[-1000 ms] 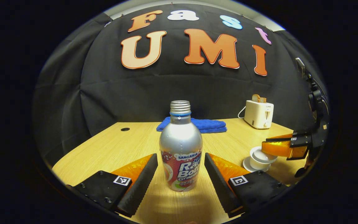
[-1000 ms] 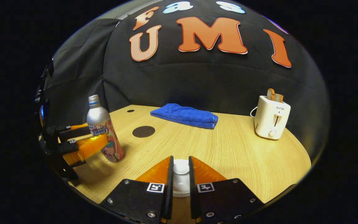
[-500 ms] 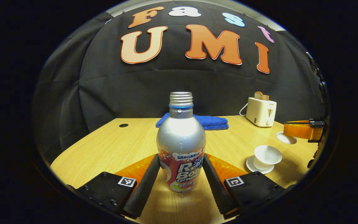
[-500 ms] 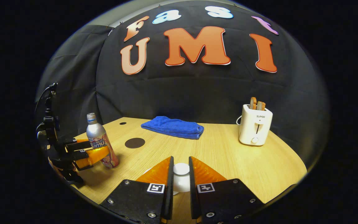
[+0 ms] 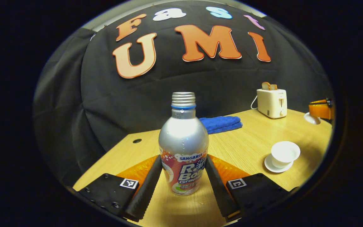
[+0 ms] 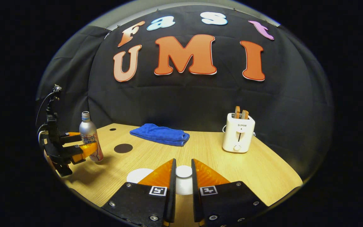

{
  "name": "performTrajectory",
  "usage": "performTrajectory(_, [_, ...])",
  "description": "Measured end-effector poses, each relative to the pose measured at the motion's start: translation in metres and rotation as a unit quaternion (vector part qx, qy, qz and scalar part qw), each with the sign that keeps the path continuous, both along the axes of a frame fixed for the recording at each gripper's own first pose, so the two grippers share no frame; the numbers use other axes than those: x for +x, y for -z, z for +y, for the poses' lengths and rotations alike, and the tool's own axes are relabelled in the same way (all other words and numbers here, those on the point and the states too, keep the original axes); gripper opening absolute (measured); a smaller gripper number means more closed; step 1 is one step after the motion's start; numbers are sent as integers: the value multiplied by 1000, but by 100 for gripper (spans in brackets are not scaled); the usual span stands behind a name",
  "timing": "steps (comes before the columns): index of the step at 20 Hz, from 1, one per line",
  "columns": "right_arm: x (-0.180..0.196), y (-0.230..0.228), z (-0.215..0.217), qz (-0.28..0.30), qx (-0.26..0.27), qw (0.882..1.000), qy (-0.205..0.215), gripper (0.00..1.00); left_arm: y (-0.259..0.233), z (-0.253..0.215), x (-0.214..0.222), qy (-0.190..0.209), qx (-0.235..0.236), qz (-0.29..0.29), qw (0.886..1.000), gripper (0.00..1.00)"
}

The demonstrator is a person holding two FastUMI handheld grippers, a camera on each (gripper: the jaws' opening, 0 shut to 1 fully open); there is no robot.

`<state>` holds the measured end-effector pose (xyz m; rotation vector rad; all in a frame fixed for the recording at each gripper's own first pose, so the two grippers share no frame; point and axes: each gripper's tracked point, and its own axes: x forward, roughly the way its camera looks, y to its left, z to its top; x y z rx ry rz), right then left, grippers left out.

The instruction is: Open the teacup lid with one hand, grasp the water bottle and pour water into the teacup with the other hand; after pouring, place the water bottle on the coaster and then close the teacup lid.

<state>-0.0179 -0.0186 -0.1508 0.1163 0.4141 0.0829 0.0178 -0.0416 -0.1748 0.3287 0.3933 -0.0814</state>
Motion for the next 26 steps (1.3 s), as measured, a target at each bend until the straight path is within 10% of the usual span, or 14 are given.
performTrajectory(14, [-16, -1, -33, -14, -23, 999, 32, 23, 2, -61, 0, 109, 220, -50, 968, 86])
performTrajectory(26, [-17, 4, -52, -14, -46, 997, 57, 23, 7, -89, 1, 195, 398, -89, 892, 86])
